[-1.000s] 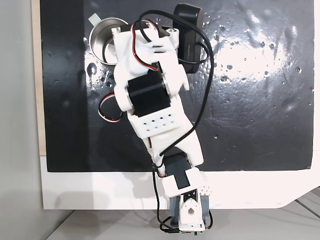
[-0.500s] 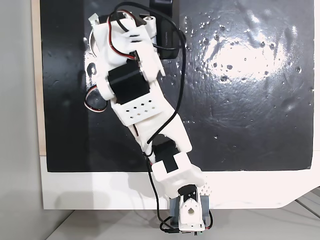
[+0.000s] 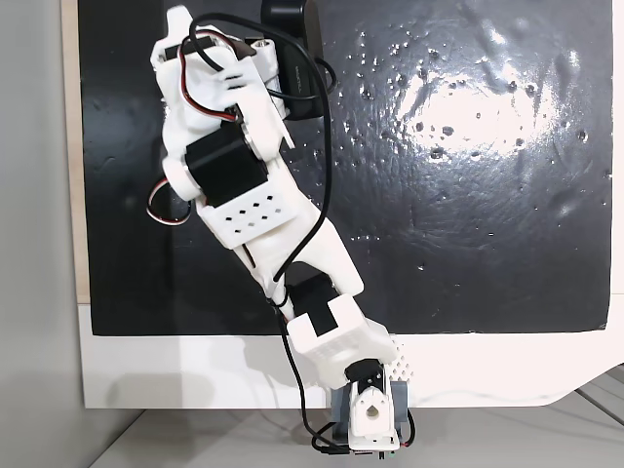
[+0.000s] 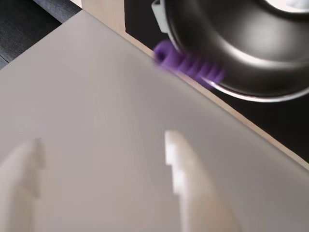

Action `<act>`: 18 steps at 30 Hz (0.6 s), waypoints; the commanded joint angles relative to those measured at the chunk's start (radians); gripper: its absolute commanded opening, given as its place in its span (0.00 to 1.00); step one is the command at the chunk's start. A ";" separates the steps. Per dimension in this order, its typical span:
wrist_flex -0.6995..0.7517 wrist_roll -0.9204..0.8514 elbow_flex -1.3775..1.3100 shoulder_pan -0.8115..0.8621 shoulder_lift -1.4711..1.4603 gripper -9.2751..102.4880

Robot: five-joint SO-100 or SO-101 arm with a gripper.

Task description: Grasp a pengrip and put it in the cup.

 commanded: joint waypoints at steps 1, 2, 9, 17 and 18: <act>0.018 -0.011 -0.075 0.017 0.020 0.41; 0.020 -0.011 -0.075 0.017 0.021 0.42; 0.031 -0.011 -0.075 0.017 0.028 0.43; 0.034 -0.014 -0.075 0.008 0.034 0.43; 0.034 -0.014 -0.074 0.008 0.034 0.43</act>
